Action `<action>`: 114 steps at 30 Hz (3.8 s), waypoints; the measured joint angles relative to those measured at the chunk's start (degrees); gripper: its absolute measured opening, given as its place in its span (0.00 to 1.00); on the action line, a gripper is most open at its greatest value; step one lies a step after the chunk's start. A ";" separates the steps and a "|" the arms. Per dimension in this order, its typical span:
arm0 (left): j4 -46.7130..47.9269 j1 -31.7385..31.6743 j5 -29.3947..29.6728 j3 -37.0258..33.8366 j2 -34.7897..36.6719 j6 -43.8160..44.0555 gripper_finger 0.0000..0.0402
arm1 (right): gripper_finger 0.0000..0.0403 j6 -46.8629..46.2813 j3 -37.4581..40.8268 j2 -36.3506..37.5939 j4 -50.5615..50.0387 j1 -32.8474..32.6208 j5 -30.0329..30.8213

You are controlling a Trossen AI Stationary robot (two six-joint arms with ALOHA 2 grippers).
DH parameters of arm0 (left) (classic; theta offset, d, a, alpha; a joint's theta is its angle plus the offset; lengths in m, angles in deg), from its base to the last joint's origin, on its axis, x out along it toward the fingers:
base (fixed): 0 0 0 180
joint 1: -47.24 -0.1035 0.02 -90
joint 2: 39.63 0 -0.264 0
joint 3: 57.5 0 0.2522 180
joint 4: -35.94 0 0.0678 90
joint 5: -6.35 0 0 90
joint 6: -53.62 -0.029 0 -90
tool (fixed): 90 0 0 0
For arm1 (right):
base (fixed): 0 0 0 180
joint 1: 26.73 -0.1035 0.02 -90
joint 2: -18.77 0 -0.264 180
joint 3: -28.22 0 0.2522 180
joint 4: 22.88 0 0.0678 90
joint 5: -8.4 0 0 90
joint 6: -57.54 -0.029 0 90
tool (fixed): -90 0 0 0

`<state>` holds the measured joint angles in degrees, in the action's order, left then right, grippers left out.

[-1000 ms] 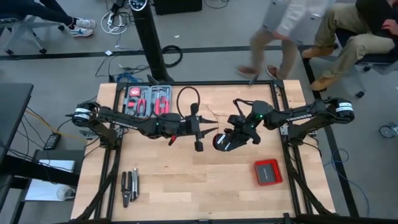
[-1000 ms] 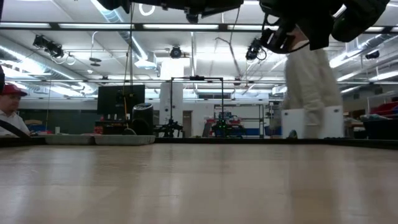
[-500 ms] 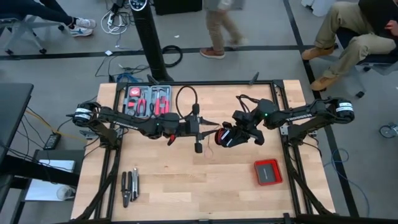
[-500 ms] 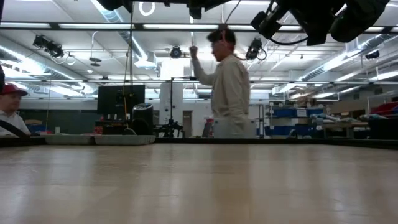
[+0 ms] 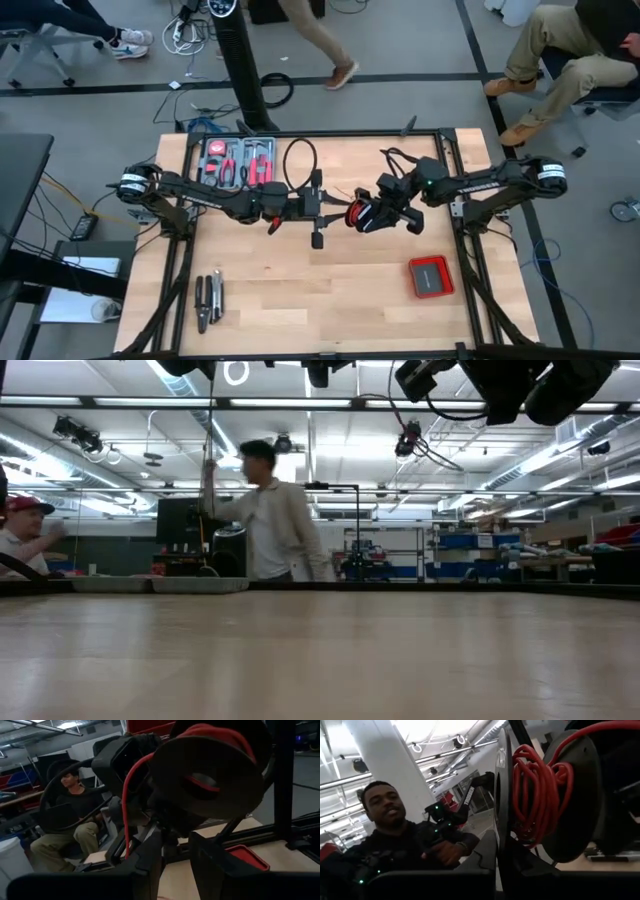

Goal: Coil cords
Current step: Coil the red wire onto the spool

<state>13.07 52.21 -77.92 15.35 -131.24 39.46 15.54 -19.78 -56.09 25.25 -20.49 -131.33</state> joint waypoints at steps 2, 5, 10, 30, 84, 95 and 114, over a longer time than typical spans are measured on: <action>0.04 0.00 0.01 0.00 0.00 0.00 0.25 | 0.01 0.49 -1.08 -0.91 0.01 -0.05 -0.48; 0.53 0.00 0.01 -0.01 0.00 0.00 0.25 | 0.01 1.17 -2.69 -2.49 0.01 -0.09 -1.60; 3.39 0.17 -0.49 -0.27 0.00 2.42 0.25 | 0.01 2.44 -4.39 -4.28 3.42 -0.25 -3.96; -21.34 1.07 -3.94 -15.21 -0.04 10.15 0.25 | 0.01 9.82 -4.24 -4.70 10.58 -0.28 -3.83; -3.37 -6.42 -4.98 -1.22 2.40 5.17 0.27 | 0.01 19.12 -13.83 -4.68 -5.30 6.60 -11.86; -4.36 -6.36 -6.34 -1.22 2.36 -0.52 0.27 | 0.01 20.64 -15.37 -4.68 -9.82 7.52 -10.87; -4.96 -6.36 0.92 -1.22 2.36 -0.63 0.24 | 0.01 25.73 -15.37 -4.68 -12.84 7.43 -5.89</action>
<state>8.11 45.85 -77.00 14.13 -128.88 38.83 41.27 -35.14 -60.77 12.42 -13.06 -137.22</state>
